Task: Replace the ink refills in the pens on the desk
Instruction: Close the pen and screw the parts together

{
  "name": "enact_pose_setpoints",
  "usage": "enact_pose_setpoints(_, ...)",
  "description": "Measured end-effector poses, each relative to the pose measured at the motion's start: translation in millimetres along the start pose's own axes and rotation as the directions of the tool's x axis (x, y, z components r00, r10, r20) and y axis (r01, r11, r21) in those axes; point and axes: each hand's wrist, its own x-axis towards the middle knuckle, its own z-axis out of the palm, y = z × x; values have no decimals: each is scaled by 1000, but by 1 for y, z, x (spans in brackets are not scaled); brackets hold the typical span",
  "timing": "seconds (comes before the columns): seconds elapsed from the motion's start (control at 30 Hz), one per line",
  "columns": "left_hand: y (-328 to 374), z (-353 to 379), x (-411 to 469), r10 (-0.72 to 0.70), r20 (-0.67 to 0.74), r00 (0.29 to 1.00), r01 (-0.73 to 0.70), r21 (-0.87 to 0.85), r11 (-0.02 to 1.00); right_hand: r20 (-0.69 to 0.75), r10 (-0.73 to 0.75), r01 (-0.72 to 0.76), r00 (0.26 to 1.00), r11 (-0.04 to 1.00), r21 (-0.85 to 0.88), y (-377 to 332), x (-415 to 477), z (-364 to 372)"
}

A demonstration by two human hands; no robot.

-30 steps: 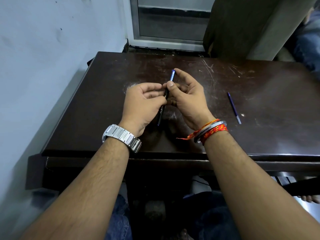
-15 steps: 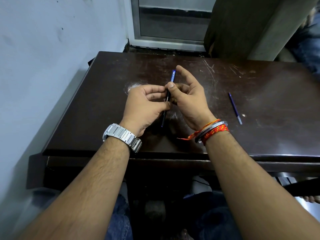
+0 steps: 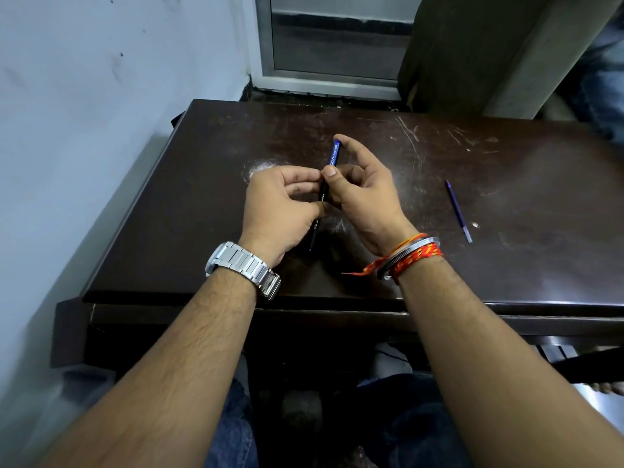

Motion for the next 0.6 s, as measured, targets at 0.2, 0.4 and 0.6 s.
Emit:
enact_pose_setpoints(0.2, 0, -1, -2, 1, -32, 1000, -1, 20, 1000, -10, 9, -9, 1000, 1000, -22, 3, 1, 2)
enact_pose_setpoints(0.4, 1, -8, 1, -55, 42, 998, 53, 38, 998, -47, 90, -90, 995, 996, 6, 8, -3, 2)
enact_pose_setpoints(0.6, -7, -13, 7, -100, -99, 990, 123, 273, 954, -183, 129, -150, 974, 984, -100, 10, 4, 0)
